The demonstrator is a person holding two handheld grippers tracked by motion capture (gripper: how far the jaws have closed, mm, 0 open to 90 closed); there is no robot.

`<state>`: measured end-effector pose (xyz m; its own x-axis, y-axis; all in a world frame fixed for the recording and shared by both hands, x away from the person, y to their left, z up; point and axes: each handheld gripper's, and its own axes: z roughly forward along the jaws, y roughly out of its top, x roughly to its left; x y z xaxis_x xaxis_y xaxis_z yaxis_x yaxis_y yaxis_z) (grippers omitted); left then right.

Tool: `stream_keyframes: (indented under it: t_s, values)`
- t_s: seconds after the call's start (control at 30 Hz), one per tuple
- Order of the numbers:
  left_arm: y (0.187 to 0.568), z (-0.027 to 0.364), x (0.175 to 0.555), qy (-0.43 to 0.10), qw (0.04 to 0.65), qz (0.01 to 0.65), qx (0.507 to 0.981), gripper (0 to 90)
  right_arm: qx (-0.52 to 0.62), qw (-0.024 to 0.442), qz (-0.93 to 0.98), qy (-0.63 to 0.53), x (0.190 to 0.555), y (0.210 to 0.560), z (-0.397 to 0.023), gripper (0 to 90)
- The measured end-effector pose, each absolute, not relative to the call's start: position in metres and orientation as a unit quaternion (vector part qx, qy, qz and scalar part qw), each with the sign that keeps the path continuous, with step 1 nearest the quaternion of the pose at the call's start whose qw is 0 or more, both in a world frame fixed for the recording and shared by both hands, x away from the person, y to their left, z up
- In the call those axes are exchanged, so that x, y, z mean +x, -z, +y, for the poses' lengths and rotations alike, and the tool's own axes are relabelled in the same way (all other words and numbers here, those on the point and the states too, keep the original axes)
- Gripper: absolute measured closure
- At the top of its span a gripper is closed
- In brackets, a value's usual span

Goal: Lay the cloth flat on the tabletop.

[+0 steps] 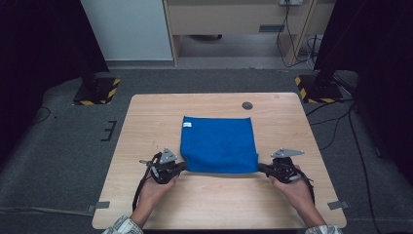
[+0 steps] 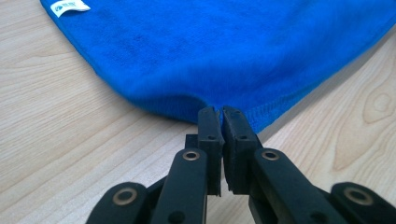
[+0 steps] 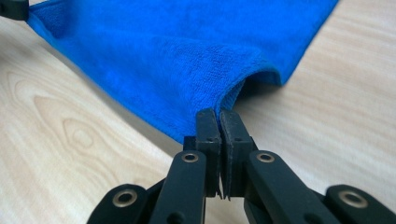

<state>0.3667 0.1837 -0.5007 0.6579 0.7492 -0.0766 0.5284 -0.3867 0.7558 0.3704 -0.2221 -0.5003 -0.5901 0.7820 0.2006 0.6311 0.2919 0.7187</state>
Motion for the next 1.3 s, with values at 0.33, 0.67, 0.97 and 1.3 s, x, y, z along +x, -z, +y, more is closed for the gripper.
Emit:
stream_keyframes:
  t_s: [0.33, 0.67, 0.97, 1.3]
  values:
    - [0.496, 0.175, 0.355, -0.127, 0.393, 0.375, 0.83, 87.0, 0.462, 0.084, 0.791, -0.393, 0.357, 0.501, -0.233, 87.8]
    - [0.492, 0.187, 0.344, -0.117, 0.389, 0.378, 0.832, 87.1, 0.46, 0.06, 0.801, -0.378, 0.337, 0.503, -0.223, 87.4]
    - [0.495, 0.186, 0.33, -0.107, 0.372, 0.371, 0.844, 86.9, 0.456, 0.058, 0.803, -0.379, 0.324, 0.5, -0.223, 86.3]
    - [0.497, 0.191, 0.326, -0.103, 0.374, 0.381, 0.839, 76.8, 0.444, 0.068, 0.808, -0.382, 0.319, 0.497, -0.221, 66.4]
